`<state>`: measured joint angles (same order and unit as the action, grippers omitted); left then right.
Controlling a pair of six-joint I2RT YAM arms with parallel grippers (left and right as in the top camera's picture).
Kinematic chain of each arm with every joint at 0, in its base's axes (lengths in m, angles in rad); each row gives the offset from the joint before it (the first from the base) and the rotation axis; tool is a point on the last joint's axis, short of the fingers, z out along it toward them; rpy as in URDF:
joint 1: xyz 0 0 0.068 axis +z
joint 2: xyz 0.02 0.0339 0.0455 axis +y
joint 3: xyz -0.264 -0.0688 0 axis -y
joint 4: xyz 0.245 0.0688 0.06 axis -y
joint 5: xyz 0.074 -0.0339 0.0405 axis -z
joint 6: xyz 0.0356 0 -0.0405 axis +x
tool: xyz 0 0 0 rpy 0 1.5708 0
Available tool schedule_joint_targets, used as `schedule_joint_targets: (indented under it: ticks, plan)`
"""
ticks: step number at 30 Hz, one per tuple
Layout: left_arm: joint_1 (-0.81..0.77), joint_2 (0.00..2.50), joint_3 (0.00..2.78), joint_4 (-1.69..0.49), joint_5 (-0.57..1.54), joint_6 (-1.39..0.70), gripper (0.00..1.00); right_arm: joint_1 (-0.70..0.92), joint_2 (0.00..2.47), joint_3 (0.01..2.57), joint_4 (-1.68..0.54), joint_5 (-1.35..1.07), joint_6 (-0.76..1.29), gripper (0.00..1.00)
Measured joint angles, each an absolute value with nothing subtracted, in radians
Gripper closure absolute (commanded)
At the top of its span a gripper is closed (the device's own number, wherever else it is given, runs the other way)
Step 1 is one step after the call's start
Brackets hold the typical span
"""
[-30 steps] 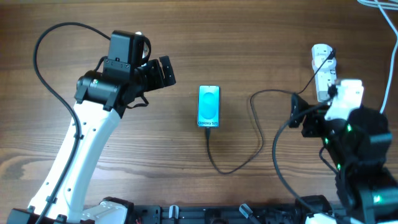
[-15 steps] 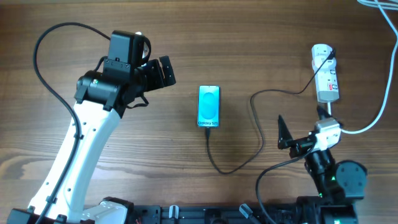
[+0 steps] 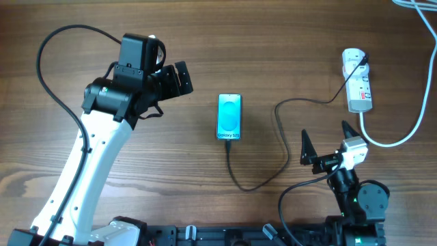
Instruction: Plug charger to phone and switch on socket
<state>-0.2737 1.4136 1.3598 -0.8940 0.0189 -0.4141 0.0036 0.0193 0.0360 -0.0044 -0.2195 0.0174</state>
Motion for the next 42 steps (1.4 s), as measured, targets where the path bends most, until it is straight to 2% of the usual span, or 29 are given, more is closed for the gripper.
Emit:
schedule_joint_targets:
  ticks: [42]
  plan:
    - [-0.274,1.414,1.360,-0.894,0.019,-0.414,0.00,0.004,0.019,0.009,0.004,-0.144,0.016,0.00]
